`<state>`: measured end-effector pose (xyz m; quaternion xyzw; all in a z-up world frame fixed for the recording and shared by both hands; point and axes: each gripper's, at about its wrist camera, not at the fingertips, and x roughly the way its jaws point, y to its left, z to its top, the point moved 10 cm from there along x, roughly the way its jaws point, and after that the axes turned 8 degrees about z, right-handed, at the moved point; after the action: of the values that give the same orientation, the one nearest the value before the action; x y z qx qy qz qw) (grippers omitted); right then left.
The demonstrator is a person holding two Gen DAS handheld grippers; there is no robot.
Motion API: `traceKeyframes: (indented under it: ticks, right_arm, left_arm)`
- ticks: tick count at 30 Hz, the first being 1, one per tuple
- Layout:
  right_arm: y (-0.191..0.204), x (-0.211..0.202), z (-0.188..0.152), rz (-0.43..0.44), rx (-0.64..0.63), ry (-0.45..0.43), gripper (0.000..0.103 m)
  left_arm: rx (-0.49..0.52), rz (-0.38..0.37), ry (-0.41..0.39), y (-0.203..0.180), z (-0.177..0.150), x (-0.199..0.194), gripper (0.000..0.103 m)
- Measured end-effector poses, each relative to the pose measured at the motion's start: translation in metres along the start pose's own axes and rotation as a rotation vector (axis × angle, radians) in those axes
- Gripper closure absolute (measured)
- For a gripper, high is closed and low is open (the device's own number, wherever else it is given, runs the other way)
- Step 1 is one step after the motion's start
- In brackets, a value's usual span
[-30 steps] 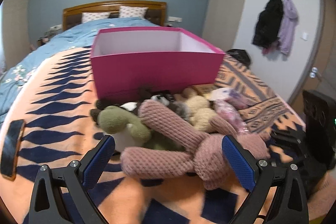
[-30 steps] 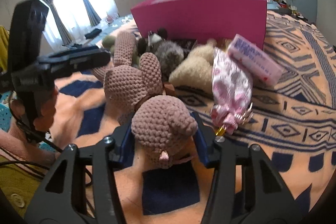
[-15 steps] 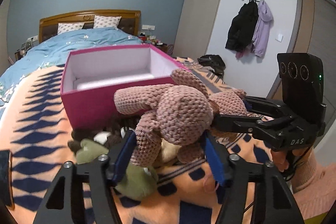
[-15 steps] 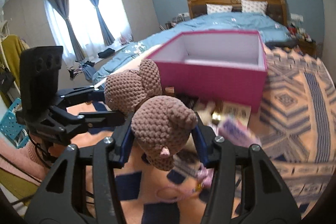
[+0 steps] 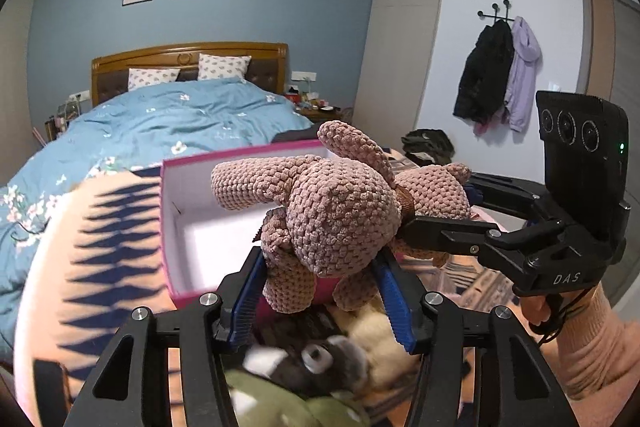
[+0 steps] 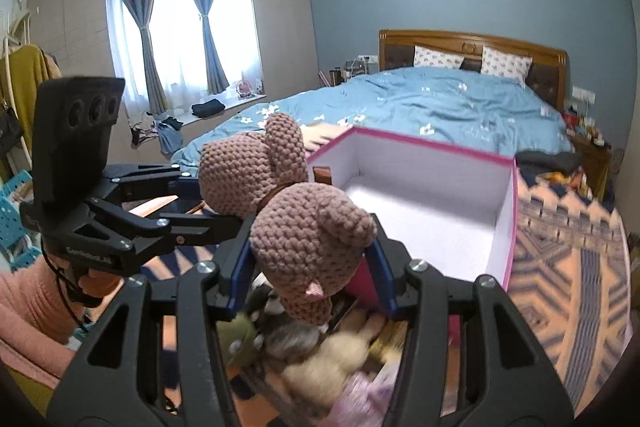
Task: Organize objects
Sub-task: 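Carry the pink bunny into the pink box and open the right gripper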
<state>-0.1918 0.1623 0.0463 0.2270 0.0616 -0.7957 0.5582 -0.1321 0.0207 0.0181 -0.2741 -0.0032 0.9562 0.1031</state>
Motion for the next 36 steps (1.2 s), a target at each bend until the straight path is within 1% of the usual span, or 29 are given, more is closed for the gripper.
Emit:
traceKeyframes:
  ticks: [4,8,13,20,24,27,30,33,34,35,36]
  right_arm:
    - [-0.014,0.018,0.015,-0.001,-0.003,0.008,0.05]
    - [-0.024,0.038,0.019,-0.009,-0.017,0.041,0.05]
    - [-0.043,0.066,0.014,-0.002,0.0,0.097,0.05]
    - [-0.062,0.098,-0.005,0.016,0.032,0.174,0.05]
    - [-0.067,0.113,-0.016,0.024,0.04,0.232,0.049]
    - [-0.068,0.126,-0.026,0.032,0.034,0.28,0.049]
    - [-0.073,0.139,-0.037,0.006,0.028,0.331,0.049]
    - [-0.082,0.141,-0.037,0.002,0.083,0.323,0.045]
    - [-0.086,0.14,-0.036,-0.017,0.093,0.32,0.04]
    - [-0.088,0.138,-0.036,-0.032,0.103,0.312,0.037]
    - [-0.091,0.138,-0.035,-0.03,0.121,0.305,0.037]
  left_arm:
    - [0.0,0.035,0.01,0.013,0.009,0.015,0.047]
    - [-0.019,0.039,0.047,0.028,0.008,0.037,0.047]
    - [-0.053,0.053,0.102,0.045,0.0,0.061,0.047]
    - [-0.05,0.099,0.163,0.058,-0.014,0.084,0.047]
    - [0.004,0.15,0.169,0.058,-0.02,0.087,0.047]
    - [0.032,0.161,0.166,0.053,-0.022,0.086,0.047]
    - [0.043,0.172,0.159,0.051,-0.023,0.085,0.047]
    - [0.033,0.171,0.147,0.05,-0.022,0.081,0.047]
    - [0.026,0.169,0.144,0.051,-0.023,0.079,0.047]
    - [0.021,0.168,0.141,0.052,-0.022,0.078,0.047]
    - [0.011,0.17,0.137,0.054,-0.022,0.077,0.047]
